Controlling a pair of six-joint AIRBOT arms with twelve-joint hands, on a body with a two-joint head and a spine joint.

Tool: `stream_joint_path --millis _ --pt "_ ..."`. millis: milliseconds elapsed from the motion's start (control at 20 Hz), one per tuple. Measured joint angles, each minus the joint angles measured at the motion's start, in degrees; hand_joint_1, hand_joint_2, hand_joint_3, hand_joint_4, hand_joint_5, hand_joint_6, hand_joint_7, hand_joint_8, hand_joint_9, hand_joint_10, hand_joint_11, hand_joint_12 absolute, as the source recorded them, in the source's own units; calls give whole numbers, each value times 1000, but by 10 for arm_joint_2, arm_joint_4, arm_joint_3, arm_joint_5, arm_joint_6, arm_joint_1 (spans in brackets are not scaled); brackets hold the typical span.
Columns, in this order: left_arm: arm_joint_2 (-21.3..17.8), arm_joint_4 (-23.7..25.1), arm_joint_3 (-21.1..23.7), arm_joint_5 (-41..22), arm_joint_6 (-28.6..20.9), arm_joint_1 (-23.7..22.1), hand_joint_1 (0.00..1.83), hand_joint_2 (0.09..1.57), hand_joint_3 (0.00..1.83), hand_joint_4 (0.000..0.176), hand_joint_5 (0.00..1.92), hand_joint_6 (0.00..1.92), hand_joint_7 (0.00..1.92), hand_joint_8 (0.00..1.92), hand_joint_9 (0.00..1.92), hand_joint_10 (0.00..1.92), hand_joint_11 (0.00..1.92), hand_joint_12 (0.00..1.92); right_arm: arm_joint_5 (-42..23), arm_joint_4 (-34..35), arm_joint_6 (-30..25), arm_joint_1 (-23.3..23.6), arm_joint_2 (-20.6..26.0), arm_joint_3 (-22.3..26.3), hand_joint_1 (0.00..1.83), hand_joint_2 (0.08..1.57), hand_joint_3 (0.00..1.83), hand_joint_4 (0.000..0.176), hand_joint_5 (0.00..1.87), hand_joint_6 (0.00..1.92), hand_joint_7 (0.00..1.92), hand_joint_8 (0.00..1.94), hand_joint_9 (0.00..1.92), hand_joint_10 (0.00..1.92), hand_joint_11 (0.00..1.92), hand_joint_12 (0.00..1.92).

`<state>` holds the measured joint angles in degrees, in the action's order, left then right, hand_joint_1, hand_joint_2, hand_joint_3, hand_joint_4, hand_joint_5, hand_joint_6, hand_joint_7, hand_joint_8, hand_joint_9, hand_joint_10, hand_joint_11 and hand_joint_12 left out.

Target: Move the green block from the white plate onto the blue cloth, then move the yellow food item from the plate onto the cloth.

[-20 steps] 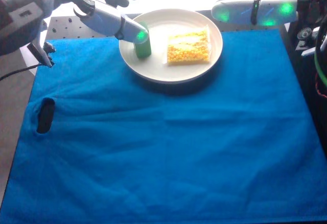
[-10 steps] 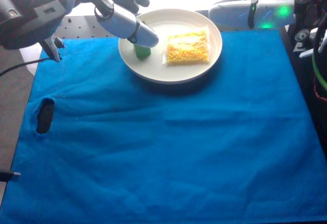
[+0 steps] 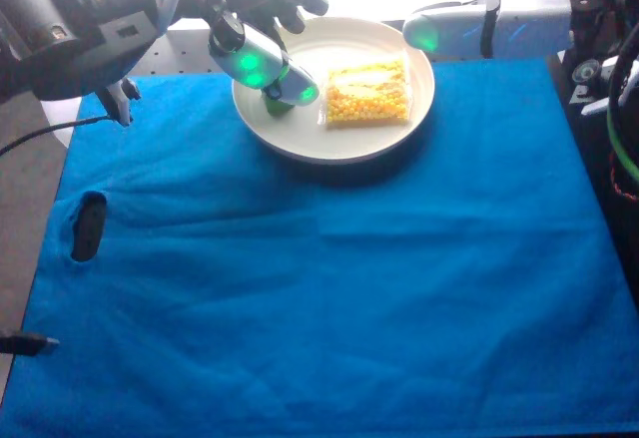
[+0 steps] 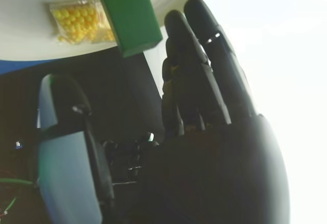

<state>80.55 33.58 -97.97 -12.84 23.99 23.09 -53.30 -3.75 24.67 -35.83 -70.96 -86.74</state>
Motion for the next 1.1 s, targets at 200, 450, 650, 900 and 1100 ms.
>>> stream_joint_path --millis 200,450,650,900,1100 --pt "0 3 0 2 0 0 740 881 2 18 579 14 657 6 809 8 637 889 0 0 0 0 0 0 447 843 0 27 130 5 298 9 293 6 0 895" --pt "8 26 -1 11 0 3 832 921 0 0 613 2 783 12 865 15 590 1114 0 -1 0 0 0 2 443 870 3 29 139 2 330 8 300 5 0 913" --pt "8 47 -1 20 0 3 901 918 0 0 685 22 822 17 834 2 482 1150 0 1 0 0 0 2 438 871 0 47 160 5 336 2 315 6 0 946" --pt "11 64 -2 35 0 3 970 905 4 0 715 10 835 12 847 13 477 1186 0 0 0 0 0 2 481 863 0 55 155 3 351 4 321 7 0 936" --pt "22 64 -12 37 0 3 1079 978 2 0 787 11 932 32 986 61 581 1151 0 0 0 0 0 2 456 870 0 64 171 4 313 0 290 0 0 908"
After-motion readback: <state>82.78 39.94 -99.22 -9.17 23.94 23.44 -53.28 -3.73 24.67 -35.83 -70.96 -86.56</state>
